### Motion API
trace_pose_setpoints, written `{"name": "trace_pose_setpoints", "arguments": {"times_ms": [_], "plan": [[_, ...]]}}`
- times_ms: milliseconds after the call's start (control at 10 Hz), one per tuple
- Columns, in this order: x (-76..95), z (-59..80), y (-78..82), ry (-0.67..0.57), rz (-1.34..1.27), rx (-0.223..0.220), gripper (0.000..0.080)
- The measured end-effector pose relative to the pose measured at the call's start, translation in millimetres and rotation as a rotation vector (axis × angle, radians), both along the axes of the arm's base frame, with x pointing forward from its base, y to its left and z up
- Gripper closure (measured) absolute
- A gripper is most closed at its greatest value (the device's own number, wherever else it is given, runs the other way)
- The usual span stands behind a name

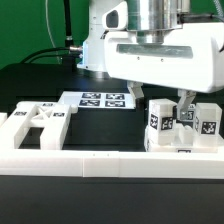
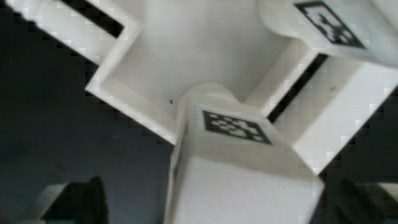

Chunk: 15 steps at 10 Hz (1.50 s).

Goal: Assemble chair

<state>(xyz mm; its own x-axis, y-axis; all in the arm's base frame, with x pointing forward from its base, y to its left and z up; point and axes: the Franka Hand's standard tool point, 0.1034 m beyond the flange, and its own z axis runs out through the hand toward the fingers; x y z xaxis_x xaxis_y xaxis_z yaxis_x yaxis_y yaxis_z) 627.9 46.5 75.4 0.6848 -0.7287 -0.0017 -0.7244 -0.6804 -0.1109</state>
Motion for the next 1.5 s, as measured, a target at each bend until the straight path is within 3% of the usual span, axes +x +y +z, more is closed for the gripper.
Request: {"name": "trace_pose_setpoints", "arguments": {"times_ms": [600,1500], "plan": [[-1.0,-1.0,10.9,-0.032,0.452,-0.043,0.0150],[-1.3,-2.5,3.0,-0.057,1.002,-0.106,0.0150]]}}
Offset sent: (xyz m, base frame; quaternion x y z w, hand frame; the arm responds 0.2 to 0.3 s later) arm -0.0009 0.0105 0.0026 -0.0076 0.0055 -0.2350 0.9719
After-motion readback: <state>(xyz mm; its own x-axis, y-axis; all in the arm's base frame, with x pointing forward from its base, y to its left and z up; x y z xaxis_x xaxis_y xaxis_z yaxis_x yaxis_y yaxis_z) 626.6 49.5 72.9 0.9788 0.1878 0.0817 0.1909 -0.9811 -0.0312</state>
